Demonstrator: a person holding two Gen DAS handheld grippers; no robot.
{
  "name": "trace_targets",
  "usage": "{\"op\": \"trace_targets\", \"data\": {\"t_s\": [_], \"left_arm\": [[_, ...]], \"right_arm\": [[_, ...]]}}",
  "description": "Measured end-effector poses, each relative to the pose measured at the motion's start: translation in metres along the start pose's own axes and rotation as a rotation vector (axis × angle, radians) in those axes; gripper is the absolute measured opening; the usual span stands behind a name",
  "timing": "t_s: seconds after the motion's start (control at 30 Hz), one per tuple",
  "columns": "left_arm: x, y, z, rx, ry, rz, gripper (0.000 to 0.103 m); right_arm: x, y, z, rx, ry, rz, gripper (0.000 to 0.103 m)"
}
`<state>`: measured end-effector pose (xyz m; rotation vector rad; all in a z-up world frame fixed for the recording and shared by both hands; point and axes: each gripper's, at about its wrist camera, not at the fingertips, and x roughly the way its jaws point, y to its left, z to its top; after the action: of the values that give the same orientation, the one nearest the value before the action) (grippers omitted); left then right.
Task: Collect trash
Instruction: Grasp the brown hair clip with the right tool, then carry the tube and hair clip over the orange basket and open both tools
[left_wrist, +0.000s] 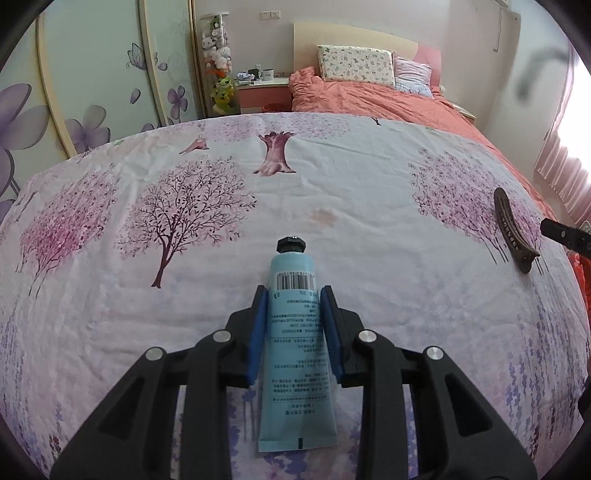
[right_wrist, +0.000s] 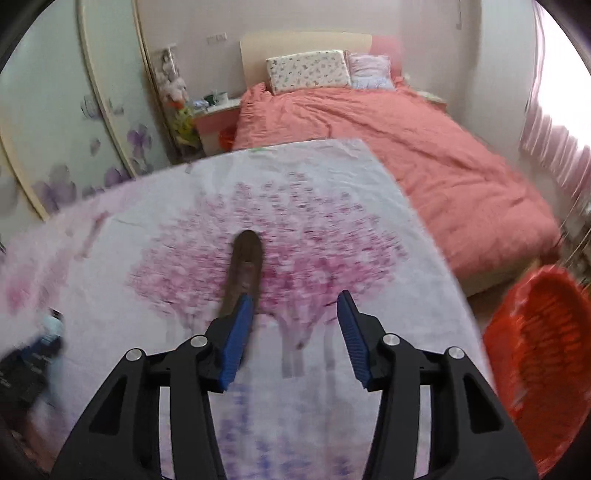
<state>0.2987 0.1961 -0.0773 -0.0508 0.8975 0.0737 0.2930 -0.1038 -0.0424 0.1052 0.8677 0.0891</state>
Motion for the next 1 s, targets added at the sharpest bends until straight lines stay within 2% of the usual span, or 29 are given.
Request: {"op": "trace_targets", "data": {"t_s": [0.07,0.3,0.37,0.43,0.77,1.0], "left_arm": [[0.0,0.0,0.0,-0.002,0.0,-0.002,0.031],[0.0,0.0,0.0,-0.001,0.0,-0.001,0.031],[0.0,0.0,0.0,-0.002,0.0,-0.001,0.031],[0.0,-0.001,0.0,-0.002,0.0,-0.001,0.031],[0.0,-0.001,0.0,-0.001,0.0,0.0,0.031],[0.0,-0.001,0.0,0.001,0.0,0.004,0.031]], "right_arm": [[0.0,0.011,-0.004,-0.007,-0.002,0.02,0.05],[0.03,0.042,-0.009,-0.058,0.037,-0.028,0.05],[0.03,0.039,-0.01,-0.059,0.044,-0.04,0.045],[0.029,0.04,-0.013,-0.07,0.034,-0.052,0.034],[-0.002,0.031,-0.046,-0.103,0.034,-0.034,0.033],[0.0,0.032,-0.044,-0.107,0.035,-0.045,0.034]]}}
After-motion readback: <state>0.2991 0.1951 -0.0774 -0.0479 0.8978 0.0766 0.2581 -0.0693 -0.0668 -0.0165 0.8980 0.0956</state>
